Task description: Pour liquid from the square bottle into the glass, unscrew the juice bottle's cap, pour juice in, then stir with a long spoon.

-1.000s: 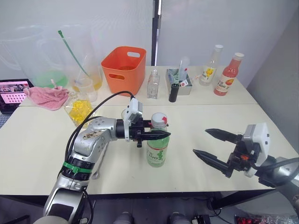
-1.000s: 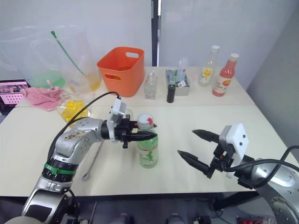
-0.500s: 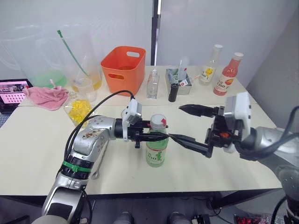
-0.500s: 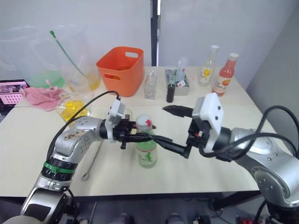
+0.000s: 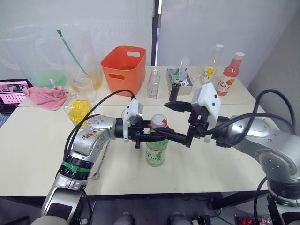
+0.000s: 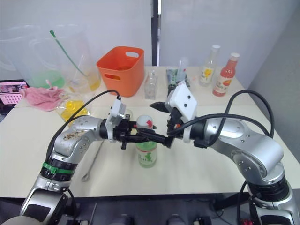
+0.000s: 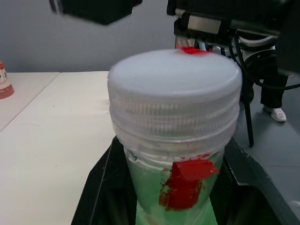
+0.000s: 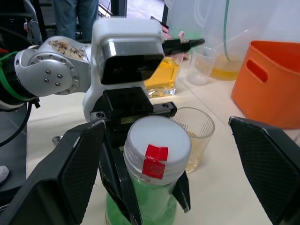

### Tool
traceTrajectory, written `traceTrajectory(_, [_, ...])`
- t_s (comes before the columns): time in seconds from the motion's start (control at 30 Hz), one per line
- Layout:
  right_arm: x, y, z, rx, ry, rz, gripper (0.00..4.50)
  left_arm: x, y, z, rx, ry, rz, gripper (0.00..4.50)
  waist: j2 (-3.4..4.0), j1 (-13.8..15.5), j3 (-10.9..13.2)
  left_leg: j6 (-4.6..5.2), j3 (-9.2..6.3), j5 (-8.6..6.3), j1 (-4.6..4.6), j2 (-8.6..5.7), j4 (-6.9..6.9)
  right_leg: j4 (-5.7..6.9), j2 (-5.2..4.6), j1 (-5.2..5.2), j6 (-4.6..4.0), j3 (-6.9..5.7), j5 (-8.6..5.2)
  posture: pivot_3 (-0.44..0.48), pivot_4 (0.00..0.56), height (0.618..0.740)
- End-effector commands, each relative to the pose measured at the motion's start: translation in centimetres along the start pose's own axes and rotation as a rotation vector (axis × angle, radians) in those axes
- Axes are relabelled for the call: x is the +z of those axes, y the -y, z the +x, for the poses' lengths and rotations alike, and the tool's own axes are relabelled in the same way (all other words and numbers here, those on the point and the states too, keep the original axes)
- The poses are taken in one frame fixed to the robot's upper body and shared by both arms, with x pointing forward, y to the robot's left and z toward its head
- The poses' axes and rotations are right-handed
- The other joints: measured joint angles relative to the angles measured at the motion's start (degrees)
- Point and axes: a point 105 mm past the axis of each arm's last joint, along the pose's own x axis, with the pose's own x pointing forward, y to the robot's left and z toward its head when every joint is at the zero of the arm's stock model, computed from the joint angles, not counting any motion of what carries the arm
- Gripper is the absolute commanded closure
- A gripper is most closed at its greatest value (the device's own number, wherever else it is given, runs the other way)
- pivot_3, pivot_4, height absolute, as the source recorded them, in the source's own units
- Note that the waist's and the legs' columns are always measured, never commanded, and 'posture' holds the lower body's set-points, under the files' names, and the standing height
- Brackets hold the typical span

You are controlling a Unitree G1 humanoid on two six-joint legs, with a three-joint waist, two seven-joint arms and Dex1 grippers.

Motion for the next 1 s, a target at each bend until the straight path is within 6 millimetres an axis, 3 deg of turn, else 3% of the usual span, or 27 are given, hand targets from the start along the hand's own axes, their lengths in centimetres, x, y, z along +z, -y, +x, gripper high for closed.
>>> traceTrajectory(0.03, [0.5, -0.1, -0.1, -0.01, 0.001, -0.017, 0.0, 0.9, 0.1, -0.1, 0.014, 0.016, 0.044, 3.11, 0.0, 0.01, 0.0, 0.0, 0.0, 0.0, 0.0, 0.0, 0.0, 0.0, 0.0, 0.0, 0.0, 0.0, 0.0, 0.0, 0.15, 0.74])
traceTrajectory(0.4, [-0.2, -0.7, 0.6, -0.005, 0.003, 0.018, 0.0, 0.7, 0.4, 0.0, 0.012, 0.003, 0.049, 3.11, 0.0, -0.02, 0.0, 0.0, 0.0, 0.0, 0.01, 0.0, 0.0, 0.0, 0.01, 0.0, 0.0, 0.0, 0.0, 0.0, 0.15, 0.74])
traceTrajectory(0.7, [-0.1, -1.1, 0.9, 0.033, 0.028, 0.066, 2.75, 0.7, 0.5, -0.1, 0.025, -0.002, 0.052, 3.11, 0.0, -0.03, 0.0, 0.0, -0.01, 0.0, 0.01, 0.01, 0.0, 0.0, 0.01, 0.0, 0.0, 0.0, 0.0, 0.0, 0.15, 0.74])
traceTrajectory(0.83, [-0.3, -1.3, 1.0, 0.07, 0.019, 0.076, 2.76, 0.7, 0.4, -0.2, 0.036, -0.007, 0.059, 3.11, 0.0, -0.04, 0.0, 0.0, -0.01, 0.0, 0.01, 0.01, 0.0, 0.0, 0.01, 0.0, 0.0, 0.0, 0.0, 0.0, 0.15, 0.74])
traceTrajectory(1.0, [-0.9, -3.3, 0.9, 0.346, 0.034, 0.002, 2.76, 0.7, 0.3, -0.1, 0.056, -0.002, 0.071, 3.11, 0.0, -0.03, 0.0, 0.0, 0.0, 0.0, 0.02, 0.0, 0.0, -0.01, 0.02, 0.02, 0.0, -0.01, 0.0, 0.0, 0.15, 0.74])
